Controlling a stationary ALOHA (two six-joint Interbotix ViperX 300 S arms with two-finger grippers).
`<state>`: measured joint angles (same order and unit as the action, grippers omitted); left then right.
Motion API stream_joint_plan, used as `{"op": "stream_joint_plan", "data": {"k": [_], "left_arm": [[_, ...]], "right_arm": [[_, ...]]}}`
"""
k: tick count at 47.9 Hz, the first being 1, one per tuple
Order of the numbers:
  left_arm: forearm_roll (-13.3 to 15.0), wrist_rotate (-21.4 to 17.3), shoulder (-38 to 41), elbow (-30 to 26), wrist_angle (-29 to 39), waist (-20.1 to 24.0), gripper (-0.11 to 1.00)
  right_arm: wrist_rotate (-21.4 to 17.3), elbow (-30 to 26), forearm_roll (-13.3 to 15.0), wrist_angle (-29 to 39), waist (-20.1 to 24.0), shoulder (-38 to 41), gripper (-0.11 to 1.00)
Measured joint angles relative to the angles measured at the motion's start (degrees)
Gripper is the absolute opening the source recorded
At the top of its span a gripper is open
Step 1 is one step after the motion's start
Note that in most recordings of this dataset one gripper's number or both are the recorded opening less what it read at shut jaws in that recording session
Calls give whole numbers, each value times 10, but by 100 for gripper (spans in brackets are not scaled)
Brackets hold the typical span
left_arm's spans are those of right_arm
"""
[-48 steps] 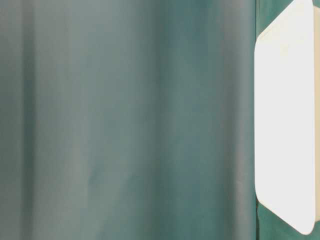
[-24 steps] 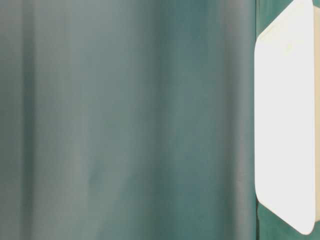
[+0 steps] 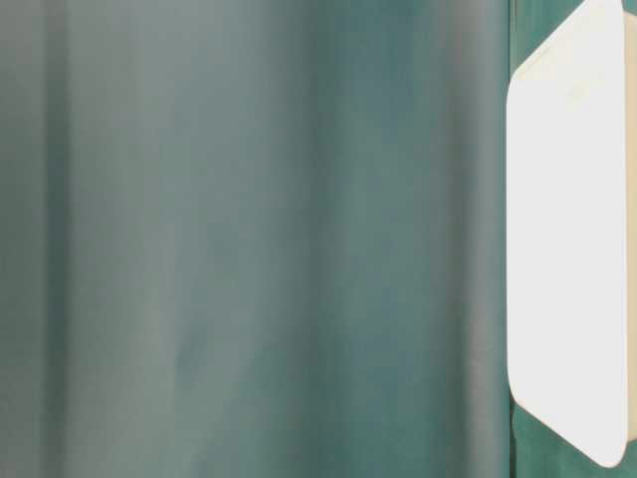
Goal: Put the tape alternately from left to right into the white case.
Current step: 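Raise both grippers from rest and move them over the tape rolls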
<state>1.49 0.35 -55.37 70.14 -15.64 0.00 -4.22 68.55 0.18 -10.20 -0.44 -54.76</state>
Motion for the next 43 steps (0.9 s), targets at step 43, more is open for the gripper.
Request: {"op": "stream_joint_plan", "data": {"k": [43], "left_arm": [[1,11,111,-71,141,-3,55]], "right_arm": [[-27,-65,0,105,-1,92,75]]}}
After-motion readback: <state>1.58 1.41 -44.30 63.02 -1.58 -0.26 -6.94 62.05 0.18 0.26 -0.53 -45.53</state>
